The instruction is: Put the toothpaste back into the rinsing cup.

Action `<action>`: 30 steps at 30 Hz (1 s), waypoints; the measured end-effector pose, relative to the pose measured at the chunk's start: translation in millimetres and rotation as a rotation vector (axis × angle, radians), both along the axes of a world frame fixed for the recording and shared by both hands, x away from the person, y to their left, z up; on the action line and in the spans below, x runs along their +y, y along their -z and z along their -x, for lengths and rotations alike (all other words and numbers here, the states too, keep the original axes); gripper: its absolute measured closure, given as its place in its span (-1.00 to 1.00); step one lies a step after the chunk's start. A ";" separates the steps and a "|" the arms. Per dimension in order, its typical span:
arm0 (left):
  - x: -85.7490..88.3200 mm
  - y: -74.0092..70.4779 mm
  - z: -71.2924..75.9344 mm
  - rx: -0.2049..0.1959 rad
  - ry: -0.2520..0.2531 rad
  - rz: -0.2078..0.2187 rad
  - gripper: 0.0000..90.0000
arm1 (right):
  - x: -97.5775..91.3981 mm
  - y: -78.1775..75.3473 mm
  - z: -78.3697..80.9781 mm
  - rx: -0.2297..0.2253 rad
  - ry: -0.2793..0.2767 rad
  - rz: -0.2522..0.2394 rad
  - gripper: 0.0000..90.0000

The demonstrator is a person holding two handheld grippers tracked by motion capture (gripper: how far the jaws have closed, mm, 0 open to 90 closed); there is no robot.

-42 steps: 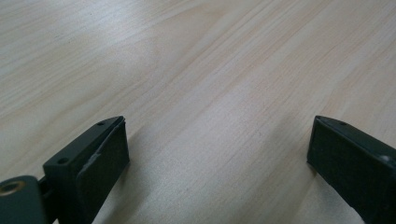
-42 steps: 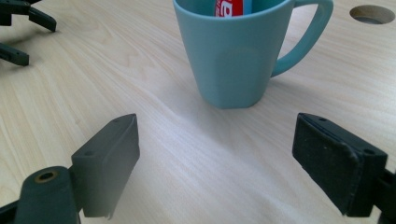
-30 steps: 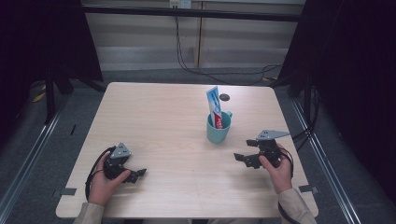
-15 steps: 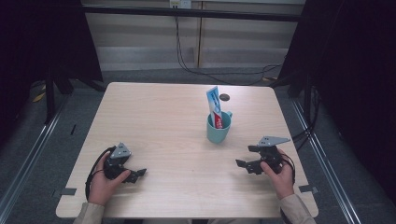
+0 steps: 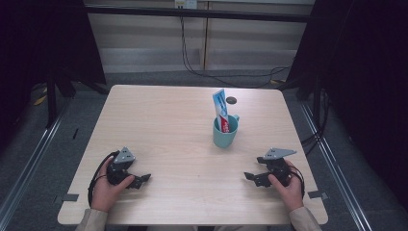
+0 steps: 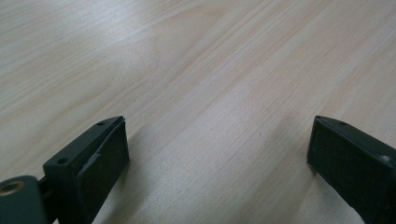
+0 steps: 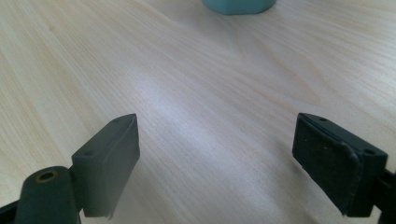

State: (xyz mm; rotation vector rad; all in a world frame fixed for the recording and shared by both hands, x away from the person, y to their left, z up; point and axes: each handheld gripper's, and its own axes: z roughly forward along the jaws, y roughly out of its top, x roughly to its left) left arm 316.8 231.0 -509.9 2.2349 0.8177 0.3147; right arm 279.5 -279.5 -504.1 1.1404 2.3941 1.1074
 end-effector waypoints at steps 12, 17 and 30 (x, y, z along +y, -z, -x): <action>0.0 0.0 0.0 0.000 0.000 0.000 -0.89 | -2.0 6.7 4.4 -0.007 -0.003 0.038 -0.68; 0.0 0.0 0.0 0.000 0.000 0.000 -0.89 | -1.6 7.5 5.6 -0.016 -0.007 0.048 -0.68; 0.0 0.0 0.0 0.000 0.000 0.000 -0.89 | -1.0 7.8 6.5 -0.015 0.004 0.056 -0.71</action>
